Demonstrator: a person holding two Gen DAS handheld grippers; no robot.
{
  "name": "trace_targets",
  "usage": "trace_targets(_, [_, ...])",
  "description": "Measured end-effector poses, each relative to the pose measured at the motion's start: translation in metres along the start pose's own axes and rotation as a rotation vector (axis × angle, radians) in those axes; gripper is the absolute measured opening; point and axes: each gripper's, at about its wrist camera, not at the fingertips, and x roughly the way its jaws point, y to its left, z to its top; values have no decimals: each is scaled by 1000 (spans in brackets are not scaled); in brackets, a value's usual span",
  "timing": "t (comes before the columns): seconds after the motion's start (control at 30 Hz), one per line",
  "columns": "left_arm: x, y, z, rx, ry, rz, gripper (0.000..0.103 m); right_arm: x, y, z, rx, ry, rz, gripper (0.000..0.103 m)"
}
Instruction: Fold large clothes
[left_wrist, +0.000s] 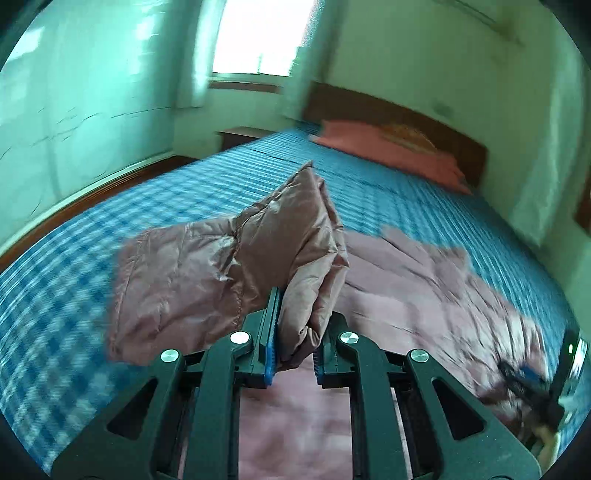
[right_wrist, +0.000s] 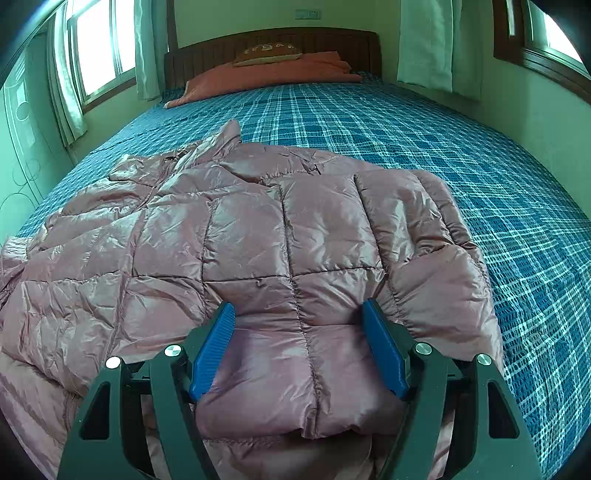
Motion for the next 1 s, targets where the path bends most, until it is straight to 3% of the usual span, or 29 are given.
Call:
trace_targets(0.13, [29,-80,-19,112,45,-33,15,0,0,0,2,-1,1,70])
trace_targets(0.27, [40,-133,-38,208,63,-26,15,0,-1,0,2,-1,1,70])
trace_targets(0.57, [55,-187,-74,323,134,-7,16,0,-1,0,3,-2,1,70])
trace_targets(0.63, [55,-191,-75,341,144,-22,27,0,-1,0,3,-1,2,70])
trace_targets(0.77, [41,-191,-70,329,130,-53,64,0,-1,1,7,2,5,70])
trace_targets(0.83, [23,-183,-65,321,121,-70,65,-1,-1,3,9,10,10,70])
trace_targets(1.0, [-10,-142,-53,261,88,-52,80,-23,6,13,48,-6,32,70])
